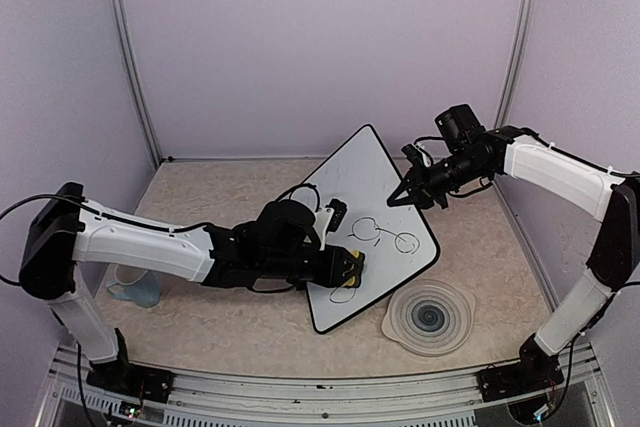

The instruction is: Erase the whiteboard

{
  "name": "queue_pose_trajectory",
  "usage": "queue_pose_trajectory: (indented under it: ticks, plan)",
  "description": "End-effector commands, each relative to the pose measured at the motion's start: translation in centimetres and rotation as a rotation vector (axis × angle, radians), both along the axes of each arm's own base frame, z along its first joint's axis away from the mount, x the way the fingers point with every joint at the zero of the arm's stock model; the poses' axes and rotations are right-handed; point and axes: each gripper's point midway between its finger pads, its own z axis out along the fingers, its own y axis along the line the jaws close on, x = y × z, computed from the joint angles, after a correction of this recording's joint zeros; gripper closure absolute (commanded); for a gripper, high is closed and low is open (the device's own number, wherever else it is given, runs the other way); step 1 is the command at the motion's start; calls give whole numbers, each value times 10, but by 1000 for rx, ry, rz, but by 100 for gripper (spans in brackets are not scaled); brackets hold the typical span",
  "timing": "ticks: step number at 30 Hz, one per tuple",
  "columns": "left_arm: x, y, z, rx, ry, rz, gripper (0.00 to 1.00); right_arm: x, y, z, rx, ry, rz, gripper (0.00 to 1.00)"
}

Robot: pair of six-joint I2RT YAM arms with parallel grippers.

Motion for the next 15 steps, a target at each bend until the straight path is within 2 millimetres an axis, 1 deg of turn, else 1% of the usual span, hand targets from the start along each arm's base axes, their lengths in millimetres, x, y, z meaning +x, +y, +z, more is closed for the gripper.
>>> queue_pose_trajectory:
  ticks: [1,4,6,8,10,13,14,15]
  plan:
    - [-13,23,-54,165,76,24,75,13,15,7,54,-53,24,100]
    - [-17,22,-58,186,79,15,77,13,15,6,53,-53,25,100]
    - [-14,22,-65,236,71,32,77,13,15,6,55,-53,25,100]
    - [-15,17,-69,278,57,27,79,13,15,6,56,-53,24,100]
    - [-22,7,-64,276,30,-12,82,13,15,6,56,-55,25,100]
    - [-36,-6,-45,223,-19,-74,85,11,15,6,57,-54,26,100]
    - [-39,-8,-40,205,-15,-91,84,11,15,7,57,-56,27,100]
    - [-42,-10,-35,182,-13,-108,79,11,15,8,57,-59,27,100]
